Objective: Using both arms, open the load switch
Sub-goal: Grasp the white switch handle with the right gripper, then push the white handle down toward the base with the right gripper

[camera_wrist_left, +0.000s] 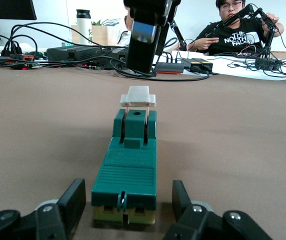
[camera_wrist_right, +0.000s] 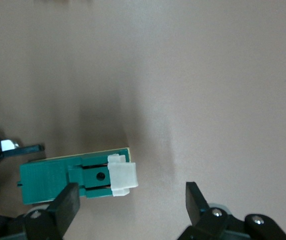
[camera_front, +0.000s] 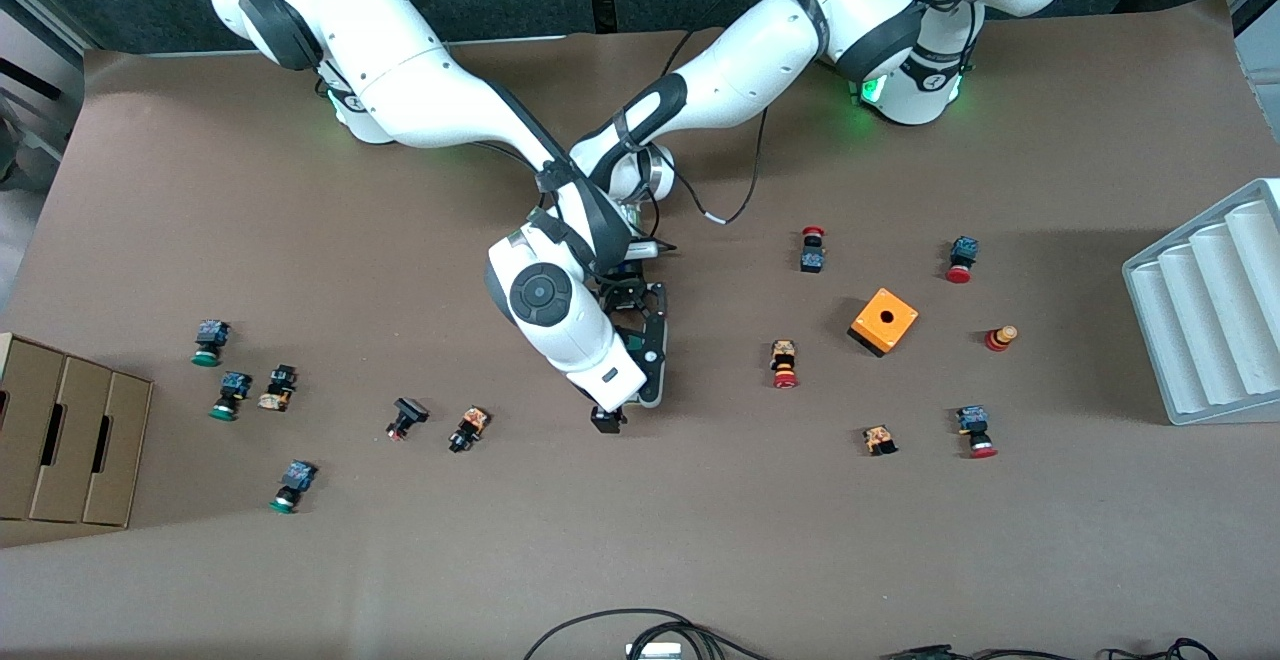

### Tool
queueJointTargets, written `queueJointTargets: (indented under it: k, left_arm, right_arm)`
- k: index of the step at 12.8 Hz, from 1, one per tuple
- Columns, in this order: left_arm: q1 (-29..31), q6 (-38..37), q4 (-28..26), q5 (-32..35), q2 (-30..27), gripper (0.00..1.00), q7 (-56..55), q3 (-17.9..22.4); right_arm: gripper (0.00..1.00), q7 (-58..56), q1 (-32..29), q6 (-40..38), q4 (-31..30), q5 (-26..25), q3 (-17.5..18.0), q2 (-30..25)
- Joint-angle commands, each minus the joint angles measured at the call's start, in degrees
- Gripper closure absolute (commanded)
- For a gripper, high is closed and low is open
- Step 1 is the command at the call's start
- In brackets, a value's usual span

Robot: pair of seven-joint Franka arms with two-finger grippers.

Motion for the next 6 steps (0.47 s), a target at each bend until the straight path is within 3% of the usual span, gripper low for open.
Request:
queueJointTargets:
  k: [1,6]
  left_arm:
    - [-1.06,-1.29,1.22,0.18,1.47,0.22,-1.22,0.58]
    - [-1.5,-1.82,0.61,0.18,1.56,0.22,-1.31,0.67]
  right_arm:
    - [0.07,-0.58,0.49,0.76,1.31,3.22,-0.65,1.59]
    - [0.07,-0.67,0.57,0.76,1.31,4.29,-0.74,1.76]
